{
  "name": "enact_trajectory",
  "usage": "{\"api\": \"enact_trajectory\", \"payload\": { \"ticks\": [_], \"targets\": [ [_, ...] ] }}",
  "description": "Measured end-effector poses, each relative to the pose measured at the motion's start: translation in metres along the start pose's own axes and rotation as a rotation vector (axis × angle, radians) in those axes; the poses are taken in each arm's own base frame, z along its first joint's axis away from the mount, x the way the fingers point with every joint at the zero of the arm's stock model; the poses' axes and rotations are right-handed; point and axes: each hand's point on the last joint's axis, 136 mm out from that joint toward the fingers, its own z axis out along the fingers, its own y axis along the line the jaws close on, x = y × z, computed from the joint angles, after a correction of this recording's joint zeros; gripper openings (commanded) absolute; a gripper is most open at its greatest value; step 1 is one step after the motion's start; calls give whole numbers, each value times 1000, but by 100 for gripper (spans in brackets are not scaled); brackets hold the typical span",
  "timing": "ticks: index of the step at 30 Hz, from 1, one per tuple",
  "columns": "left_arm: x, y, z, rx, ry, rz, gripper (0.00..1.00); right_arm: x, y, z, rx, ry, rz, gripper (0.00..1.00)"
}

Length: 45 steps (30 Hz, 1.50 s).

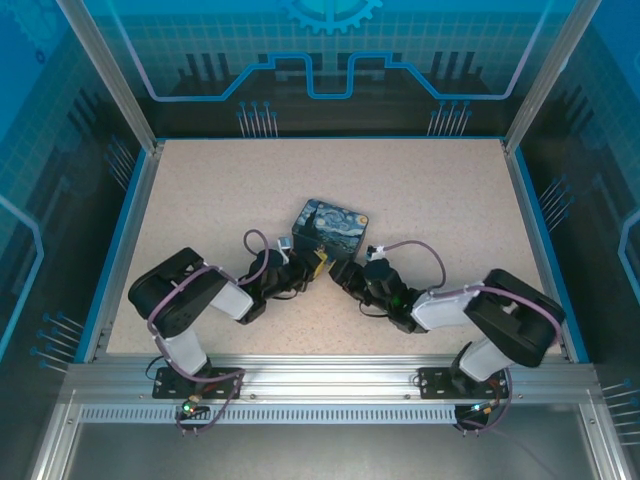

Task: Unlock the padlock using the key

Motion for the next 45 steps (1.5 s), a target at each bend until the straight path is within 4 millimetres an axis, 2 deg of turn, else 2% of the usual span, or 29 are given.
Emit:
{"api": "enact_trajectory", "payload": {
  "ticks": [5, 10, 18, 21, 25, 29, 36, 45],
  "targets": [
    [-5, -10, -8, -9, -15, -6, 0, -20, 12, -30, 19, -24, -246, 62],
    [-9, -30, -11, 5, -19, -12, 0, -30, 27, -48, 76, -23, -735, 65],
    [-9, -35, -14, -19, 10, -30, 0, -10, 52, -49, 152, -22, -1494, 77],
    [-12, -39, -18, -15, 13, -34, 0, -11, 54, -43, 208, -37, -1690, 77],
    [-14, -43, -20, -6, 18, -38, 0, -15, 45, -30, 298, -14, -1896, 76],
    [-13, -44, -20, -4, 28, -50, 0, -15, 48, -21, 322, -4, -2028, 71],
    [-11, -44, -20, -4, 36, -63, 0, -18, 68, -19, 297, -55, -2076, 59],
    [-11, -44, -20, -4, 36, -63, 0, -10, 66, -6, 272, -16, -2090, 44]
  ]
}}
